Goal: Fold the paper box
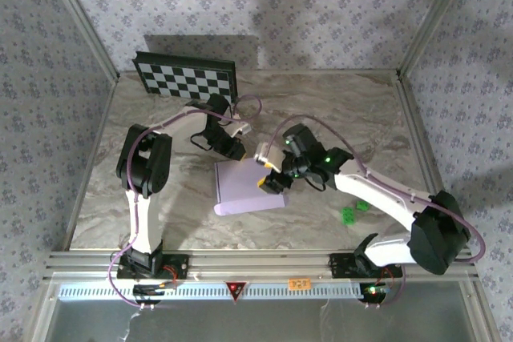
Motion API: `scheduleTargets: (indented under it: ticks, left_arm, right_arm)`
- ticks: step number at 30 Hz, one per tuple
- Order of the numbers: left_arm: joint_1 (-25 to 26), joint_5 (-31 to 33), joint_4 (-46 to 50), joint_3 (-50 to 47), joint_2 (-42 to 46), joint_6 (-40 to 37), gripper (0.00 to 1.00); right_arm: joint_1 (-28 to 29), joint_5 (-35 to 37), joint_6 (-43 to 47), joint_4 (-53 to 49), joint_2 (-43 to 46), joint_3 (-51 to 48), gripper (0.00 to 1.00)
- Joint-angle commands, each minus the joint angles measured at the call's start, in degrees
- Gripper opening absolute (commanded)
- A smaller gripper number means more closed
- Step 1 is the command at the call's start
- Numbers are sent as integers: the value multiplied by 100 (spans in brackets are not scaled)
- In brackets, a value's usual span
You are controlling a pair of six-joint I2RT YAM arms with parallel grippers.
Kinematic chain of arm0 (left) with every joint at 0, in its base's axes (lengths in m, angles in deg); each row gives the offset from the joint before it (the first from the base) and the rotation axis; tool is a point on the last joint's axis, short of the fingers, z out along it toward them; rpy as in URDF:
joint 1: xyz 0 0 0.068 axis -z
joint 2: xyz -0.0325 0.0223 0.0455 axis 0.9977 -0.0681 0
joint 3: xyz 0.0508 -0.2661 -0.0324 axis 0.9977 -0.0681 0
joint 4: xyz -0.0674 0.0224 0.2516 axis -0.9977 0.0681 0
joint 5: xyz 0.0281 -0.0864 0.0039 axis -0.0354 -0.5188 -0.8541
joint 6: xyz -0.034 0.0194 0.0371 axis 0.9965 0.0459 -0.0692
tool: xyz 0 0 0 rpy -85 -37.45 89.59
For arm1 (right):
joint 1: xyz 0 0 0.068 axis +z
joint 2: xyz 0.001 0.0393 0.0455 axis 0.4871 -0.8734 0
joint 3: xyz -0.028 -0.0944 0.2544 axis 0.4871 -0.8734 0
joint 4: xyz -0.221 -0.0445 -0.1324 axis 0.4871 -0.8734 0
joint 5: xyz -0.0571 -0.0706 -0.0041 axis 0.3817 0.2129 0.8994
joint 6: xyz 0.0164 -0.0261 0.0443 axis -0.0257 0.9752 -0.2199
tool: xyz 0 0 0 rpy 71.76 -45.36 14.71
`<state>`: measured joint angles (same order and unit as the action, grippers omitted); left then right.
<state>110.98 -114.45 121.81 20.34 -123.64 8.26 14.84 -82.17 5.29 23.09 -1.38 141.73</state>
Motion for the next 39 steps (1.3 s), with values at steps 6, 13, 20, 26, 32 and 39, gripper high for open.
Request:
scheduleTargets:
  ticks: [6,13,20,26,32,39]
  left_arm:
    - [8,221,177,196,-214,-112,22]
    - [10,328,168,228,-223,-71,20]
    - [15,397,221,301,-284,-55,19]
    - [9,441,238,367,-351,-23,19]
    - [16,458,319,476,-481,-15,18]
    - [16,458,351,523,-574,-19,18]
  right_arm:
    - [1040,438,1404,-641,-373,34,95]
    - [1396,1239,1483,-374,-790,-22,96]
    - [1454,1789,1585,-386,-952,163,97]
    - [1413,1944,1690,-456,-1036,330,96]
    - [1381,1858,1766,-499,-1074,441,94]
    - [1381,1914,1813,-442,-1158,453,94]
